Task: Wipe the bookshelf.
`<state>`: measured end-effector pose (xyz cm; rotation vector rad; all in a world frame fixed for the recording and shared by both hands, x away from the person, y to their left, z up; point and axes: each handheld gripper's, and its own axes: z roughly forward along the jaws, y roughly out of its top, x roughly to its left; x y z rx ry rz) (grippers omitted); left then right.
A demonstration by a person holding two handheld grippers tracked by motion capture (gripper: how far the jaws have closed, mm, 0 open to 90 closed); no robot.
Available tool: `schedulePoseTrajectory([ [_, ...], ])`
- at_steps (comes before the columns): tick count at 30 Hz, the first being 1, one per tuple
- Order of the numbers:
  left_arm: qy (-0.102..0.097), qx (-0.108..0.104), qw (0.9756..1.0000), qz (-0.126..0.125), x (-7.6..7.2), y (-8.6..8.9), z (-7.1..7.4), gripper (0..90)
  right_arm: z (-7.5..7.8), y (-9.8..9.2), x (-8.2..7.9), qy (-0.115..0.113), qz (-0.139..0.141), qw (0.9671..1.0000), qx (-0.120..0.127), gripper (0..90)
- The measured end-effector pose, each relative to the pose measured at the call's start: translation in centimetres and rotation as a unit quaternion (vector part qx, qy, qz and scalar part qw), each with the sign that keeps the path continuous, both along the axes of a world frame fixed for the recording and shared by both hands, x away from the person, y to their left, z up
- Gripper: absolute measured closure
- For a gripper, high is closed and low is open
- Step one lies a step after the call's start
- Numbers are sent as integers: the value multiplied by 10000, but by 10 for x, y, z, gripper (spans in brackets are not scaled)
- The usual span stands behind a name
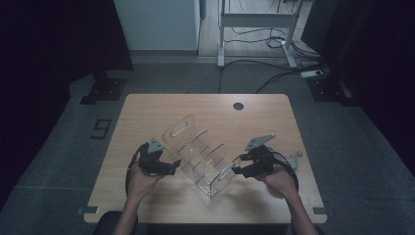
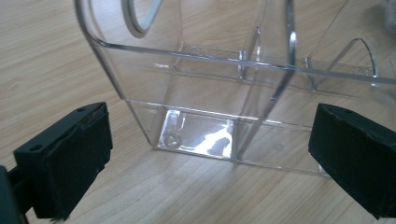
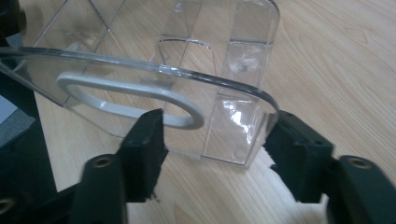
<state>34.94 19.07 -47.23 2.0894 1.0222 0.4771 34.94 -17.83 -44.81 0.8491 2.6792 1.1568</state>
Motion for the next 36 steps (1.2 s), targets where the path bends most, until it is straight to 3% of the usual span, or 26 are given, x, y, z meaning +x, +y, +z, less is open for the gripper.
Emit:
schedulePoseTrajectory([
  [4, 18, 28, 10000, -90, 0, -6, 0, 0, 2, -6, -4, -37, -108, 9999, -33, 521],
  [9, 35, 78, 9998, -192, -1, -13, -1, 0, 1, -6, -9, -119, -107, 9997, -203, 620],
  [11, 35, 99, 9997, -223, -1, -16, -1, 0, 1, -5, -11, -117, -109, 9997, -162, 647],
  [36, 74, 73, 9995, -308, -1, -20, -2, 0, -2, 12, -30, 35, 91, 9998, -173, 828],
])
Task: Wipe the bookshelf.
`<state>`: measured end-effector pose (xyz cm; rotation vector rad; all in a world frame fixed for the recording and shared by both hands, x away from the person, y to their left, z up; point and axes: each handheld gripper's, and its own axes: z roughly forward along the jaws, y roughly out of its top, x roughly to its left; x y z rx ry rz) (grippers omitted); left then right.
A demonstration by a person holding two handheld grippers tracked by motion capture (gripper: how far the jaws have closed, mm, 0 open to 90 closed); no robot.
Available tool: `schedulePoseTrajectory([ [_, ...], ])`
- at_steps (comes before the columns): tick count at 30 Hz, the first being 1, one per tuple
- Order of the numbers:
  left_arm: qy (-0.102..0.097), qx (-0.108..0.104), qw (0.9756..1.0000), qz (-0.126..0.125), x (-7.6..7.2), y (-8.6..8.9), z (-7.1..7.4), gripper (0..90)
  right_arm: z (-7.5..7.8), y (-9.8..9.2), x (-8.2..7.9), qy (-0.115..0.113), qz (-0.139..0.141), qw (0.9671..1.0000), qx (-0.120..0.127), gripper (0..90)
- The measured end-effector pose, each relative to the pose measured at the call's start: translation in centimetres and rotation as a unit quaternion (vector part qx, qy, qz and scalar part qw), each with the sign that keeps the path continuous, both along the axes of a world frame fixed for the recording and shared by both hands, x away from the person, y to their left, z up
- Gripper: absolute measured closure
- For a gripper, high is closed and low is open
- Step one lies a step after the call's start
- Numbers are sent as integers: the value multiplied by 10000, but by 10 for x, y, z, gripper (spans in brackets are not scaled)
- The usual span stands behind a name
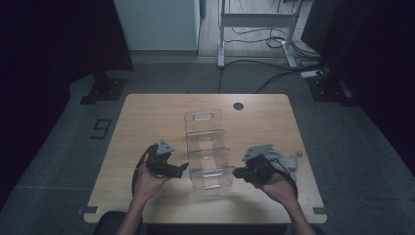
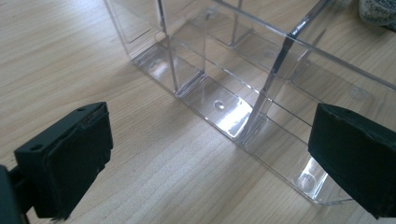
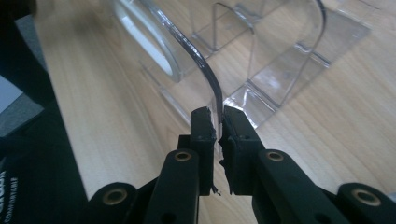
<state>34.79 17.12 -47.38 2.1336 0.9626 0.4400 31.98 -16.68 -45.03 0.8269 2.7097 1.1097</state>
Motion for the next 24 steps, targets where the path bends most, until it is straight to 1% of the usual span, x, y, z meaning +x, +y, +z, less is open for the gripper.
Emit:
schedulePoseTrajectory([
  [6, -4, -39, 10000, 43, 1, 3, -1, 3, 0, 7, -7, 50, 195, 9998, -45, 838],
  [7, -10, -58, 10000, 44, 1, 3, -1, 2, 0, 9, -8, 31, 217, 9997, -55, 839],
  [9, 4, -92, 10000, 9, 0, 4, 1, 0, 1, 10, -8, 22, 240, 9997, -96, 840],
  [11, -49, -75, 10000, -30, -3, 6, 5, 2, 2, 8, -8, 47, 252, 9997, -50, 835],
  [13, -63, -142, 9999, -47, -7, 10, 8, 8, 5, 3, -7, 26, 244, 9997, -26, 790],
  [15, -83, -243, 9996, -120, -12, 15, 11, 31, 8, -3, -8, -24, 207, 9998, -36, 753],
  [17, -77, -240, 9995, -191, -17, 18, 12, 58, 10, -8, -6, -46, 144, 9999, -18, 693],
  [18, -84, -240, 9994, -214, -20, 19, 12, 66, 11, -10, -5, -118, 76, 9999, -38, 665],
  [19, -92, -260, 9993, -269, -24, 20, 13, 76, 11, -12, -3, -178, 3, 9998, -73, 634],
  [21, -116, -299, 9989, -355, -30, 21, 14, 102, 10, -14, 2, -182, -76, 9998, -96, 573],
  [24, -136, -364, 9982, -454, -38, 21, 15, 140, 5, -12, 12, -259, -185, 9994, -123, 514],
])
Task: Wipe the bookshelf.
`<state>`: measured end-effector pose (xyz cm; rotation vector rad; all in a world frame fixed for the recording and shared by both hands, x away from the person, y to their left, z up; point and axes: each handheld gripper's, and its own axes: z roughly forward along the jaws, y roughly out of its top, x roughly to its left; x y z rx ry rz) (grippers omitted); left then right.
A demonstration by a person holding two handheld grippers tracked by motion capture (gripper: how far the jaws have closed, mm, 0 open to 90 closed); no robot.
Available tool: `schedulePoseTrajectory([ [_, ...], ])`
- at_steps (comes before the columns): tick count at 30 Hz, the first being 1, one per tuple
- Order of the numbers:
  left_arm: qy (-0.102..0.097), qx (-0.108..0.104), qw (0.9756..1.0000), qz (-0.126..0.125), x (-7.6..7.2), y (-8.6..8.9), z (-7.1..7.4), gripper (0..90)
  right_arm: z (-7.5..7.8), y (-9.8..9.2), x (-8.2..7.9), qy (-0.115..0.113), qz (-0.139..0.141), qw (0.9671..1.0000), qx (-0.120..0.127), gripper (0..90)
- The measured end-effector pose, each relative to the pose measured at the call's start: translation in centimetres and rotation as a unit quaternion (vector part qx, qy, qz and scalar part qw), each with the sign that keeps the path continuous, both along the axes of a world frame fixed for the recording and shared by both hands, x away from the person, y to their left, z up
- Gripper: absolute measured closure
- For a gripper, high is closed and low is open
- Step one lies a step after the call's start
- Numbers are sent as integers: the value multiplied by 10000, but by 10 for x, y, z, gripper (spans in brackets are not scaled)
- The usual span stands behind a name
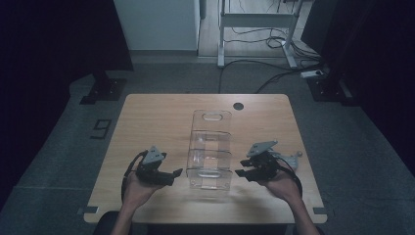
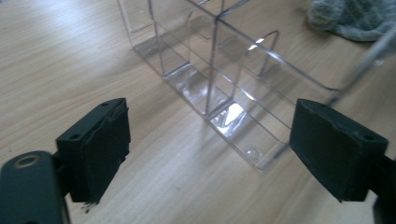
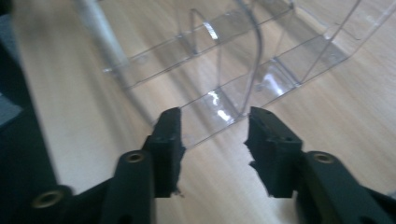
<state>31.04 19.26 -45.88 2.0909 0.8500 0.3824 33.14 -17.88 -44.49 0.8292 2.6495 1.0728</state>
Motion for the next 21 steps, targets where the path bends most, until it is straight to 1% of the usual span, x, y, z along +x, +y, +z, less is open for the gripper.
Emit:
schedulePoseTrajectory([
  [1, 12, -8, 10000, -57, -2, -1, 0, 143, -1, 1, 3, -18, -55, 10000, -21, 500],
  [4, -20, 57, 9997, -225, -7, -6, -1, 159, -5, 8, 16, -49, -117, 9999, 8, 461],
  [6, -21, 71, 9995, -296, -8, -11, -1, 177, -7, 12, 21, -57, -135, 9999, 19, 451],
  [8, -24, 85, 9994, -328, -8, -14, -1, 219, -9, 17, 28, -62, -144, 9999, 74, 446],
  [10, -20, 76, 9993, -378, -8, -17, -2, 241, -11, 21, 33, -60, -133, 9999, 62, 439],
  [11, -22, 78, 9993, -370, -8, -18, -2, 272, -12, 24, 36, -78, -112, 9999, 50, 440],
  [13, 6, 91, 9991, -417, -8, -20, -3, 301, -14, 27, 39, -38, -80, 9999, 112, 441],
  [18, 48, 139, 9983, -566, -7, -26, -5, 368, -14, 35, 42, -23, 70, 9997, 211, 458],
  [20, 67, 169, 9979, -619, -7, -28, -5, 417, -15, 36, 43, 55, 154, 9995, 285, 469],
  [21, 86, 163, 9978, -643, -7, -28, -5, 459, -15, 36, 43, 108, 223, 9991, 348, 474],
])
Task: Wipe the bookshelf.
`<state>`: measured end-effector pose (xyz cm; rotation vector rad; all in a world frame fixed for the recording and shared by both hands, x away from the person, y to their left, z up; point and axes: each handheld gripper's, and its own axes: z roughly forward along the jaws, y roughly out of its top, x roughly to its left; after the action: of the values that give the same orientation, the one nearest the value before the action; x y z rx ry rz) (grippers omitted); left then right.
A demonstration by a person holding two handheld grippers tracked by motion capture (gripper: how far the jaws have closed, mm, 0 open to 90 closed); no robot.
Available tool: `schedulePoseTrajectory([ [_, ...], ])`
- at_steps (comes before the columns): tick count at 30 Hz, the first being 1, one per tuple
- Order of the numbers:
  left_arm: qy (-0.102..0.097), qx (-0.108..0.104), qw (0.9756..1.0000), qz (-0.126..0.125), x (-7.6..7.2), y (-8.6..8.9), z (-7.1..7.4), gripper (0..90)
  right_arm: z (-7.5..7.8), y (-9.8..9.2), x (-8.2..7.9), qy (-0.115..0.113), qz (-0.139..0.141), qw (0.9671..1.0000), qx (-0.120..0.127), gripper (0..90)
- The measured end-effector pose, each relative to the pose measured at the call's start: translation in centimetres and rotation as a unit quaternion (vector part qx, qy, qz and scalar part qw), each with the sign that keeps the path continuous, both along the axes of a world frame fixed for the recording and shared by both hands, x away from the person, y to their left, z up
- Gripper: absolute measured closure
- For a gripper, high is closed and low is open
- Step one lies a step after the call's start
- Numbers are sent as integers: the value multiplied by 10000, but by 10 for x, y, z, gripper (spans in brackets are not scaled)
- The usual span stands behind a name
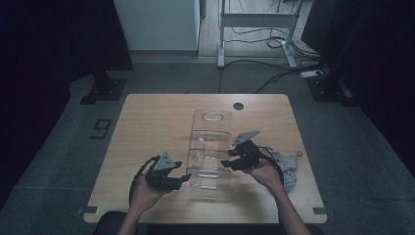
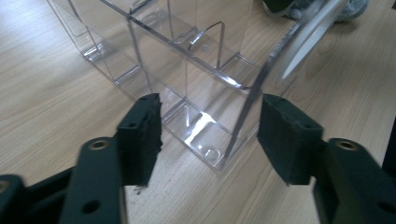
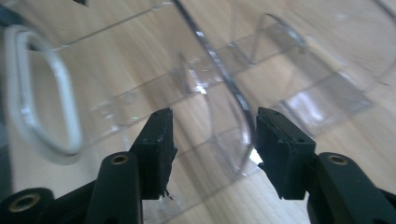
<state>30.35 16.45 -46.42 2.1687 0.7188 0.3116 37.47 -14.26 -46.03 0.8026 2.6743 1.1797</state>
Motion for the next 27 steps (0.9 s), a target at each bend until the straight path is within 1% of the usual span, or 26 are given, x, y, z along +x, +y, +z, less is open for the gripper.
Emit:
schedulePoseTrajectory([
  [2, 10, 2, 10000, 17, 0, 0, 0, 532, 0, 1, 0, 16, 29, 10000, 23, 483],
  [4, 34, -36, 10000, 52, 1, 1, 1, 576, -1, 1, -1, 36, 35, 10000, 50, 493],
  [7, 51, -53, 9999, 97, 3, 4, 1, 604, -1, 1, -1, 63, 40, 9999, 91, 508],
  [11, 54, -44, 9998, 194, 6, 7, 0, 614, 0, 4, -4, 52, 85, 9999, 46, 522],
  [18, 53, -11, 9992, 385, 11, 12, -2, 610, 1, 9, -9, 97, 202, 9997, 11, 539],
  [22, 69, 9, 9989, 473, 14, 13, -3, 582, 2, 12, -12, 116, 279, 9995, -15, 542],
  [24, 96, 27, 9985, 538, 17, 13, -4, 561, 2, 13, -13, 74, 338, 9994, -50, 542],
  [27, 141, 67, 9980, 606, 20, 14, -7, 527, 2, 16, -16, 110, 405, 9991, -69, 528],
])
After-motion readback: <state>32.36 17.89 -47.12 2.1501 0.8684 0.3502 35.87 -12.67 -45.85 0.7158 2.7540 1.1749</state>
